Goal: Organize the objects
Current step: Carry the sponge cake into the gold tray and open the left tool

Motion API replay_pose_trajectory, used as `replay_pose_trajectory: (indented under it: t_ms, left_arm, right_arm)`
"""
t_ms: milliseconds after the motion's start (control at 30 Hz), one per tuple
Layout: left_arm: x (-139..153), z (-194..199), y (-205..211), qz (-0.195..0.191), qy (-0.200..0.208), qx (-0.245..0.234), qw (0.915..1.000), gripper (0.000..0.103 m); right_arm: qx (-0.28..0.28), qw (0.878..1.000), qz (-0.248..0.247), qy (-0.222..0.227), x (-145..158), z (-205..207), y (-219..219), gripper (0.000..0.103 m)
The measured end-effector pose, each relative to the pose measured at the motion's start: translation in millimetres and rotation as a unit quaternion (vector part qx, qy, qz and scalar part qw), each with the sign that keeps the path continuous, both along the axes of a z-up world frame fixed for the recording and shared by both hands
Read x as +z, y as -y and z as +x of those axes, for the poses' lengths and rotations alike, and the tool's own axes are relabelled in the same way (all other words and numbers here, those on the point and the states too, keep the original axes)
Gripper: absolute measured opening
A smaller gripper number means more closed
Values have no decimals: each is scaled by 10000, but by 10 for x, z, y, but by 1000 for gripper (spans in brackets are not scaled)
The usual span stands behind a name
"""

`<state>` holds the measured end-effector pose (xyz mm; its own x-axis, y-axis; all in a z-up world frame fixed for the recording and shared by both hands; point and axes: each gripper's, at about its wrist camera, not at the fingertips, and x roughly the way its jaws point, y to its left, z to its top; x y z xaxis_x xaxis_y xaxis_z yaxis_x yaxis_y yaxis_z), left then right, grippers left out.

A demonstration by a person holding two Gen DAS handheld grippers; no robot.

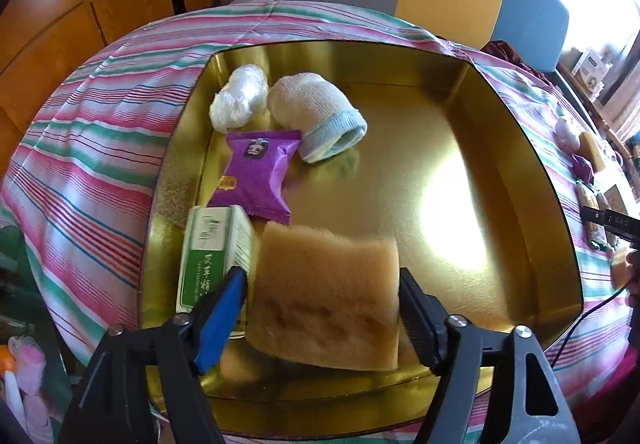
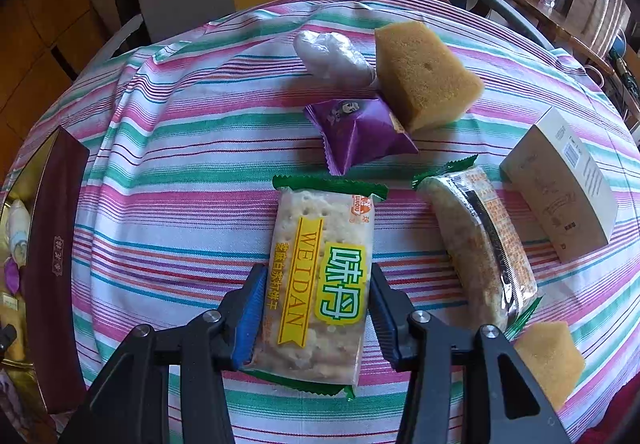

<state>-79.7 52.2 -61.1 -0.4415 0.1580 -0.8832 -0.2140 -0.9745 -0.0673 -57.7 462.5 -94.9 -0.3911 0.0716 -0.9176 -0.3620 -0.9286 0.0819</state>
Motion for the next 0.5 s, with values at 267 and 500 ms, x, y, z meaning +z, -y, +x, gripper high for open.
replay_pose_trajectory:
  t_ms: [267,500]
  left_arm:
    - [182,116,75,-54,-395,98,9992,76]
    - [387,218,104,-242,-969,374,9943,76]
  right_arm:
    - [108,9998,161,8,12,13,41,47]
    - [124,9999,103,-30,48,57,78,46]
